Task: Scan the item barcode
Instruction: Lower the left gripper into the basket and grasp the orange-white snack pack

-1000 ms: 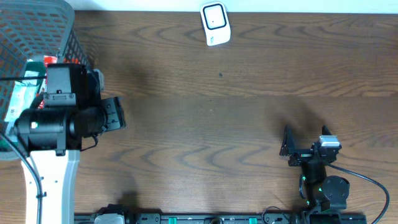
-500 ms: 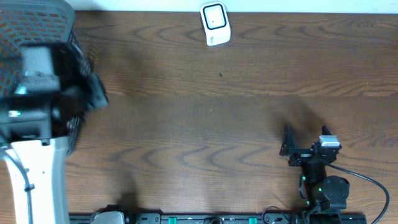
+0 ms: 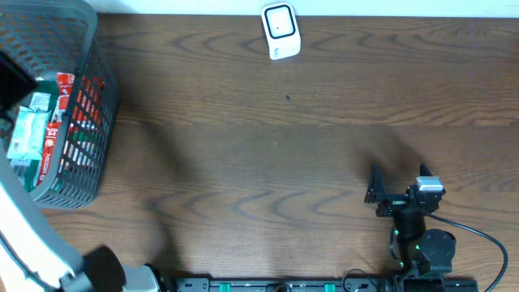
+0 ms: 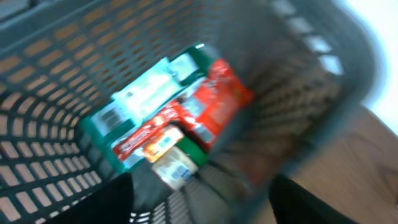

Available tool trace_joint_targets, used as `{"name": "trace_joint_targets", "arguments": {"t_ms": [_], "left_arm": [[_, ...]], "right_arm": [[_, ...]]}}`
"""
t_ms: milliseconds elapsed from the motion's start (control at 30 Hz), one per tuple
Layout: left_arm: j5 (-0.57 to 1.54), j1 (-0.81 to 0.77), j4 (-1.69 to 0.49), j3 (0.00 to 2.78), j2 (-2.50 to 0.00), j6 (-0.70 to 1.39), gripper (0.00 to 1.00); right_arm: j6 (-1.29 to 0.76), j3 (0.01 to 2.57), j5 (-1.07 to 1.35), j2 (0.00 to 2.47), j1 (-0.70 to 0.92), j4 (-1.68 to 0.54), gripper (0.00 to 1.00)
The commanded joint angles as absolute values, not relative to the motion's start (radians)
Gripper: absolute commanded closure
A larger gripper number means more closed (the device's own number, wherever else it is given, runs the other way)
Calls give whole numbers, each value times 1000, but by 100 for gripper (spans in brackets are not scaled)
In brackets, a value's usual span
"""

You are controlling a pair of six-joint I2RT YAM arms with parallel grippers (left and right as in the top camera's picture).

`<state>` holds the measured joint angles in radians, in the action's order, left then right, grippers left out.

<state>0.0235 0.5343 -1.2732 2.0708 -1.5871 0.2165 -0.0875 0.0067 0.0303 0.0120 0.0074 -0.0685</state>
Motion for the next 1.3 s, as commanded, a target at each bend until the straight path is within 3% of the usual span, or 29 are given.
{"name": "trace_joint_targets", "arguments": {"t_ms": [0,567,767,1267], "left_arm": [[17,606,-1276,2076,-1667,213,24],[18,635,-1340,2011,-1898,124,21],[18,586,-1346,1999,-1941,121,25],[6,516,-1345,1935,-2016,33,24]], "right_arm": [[-97,5,32,7,-10,-72,1],[-97,5,31,7,-10,-72,1],[-97,5,32,7,-10,-72,1],[-97,5,32,7,-10,-72,1]]}}
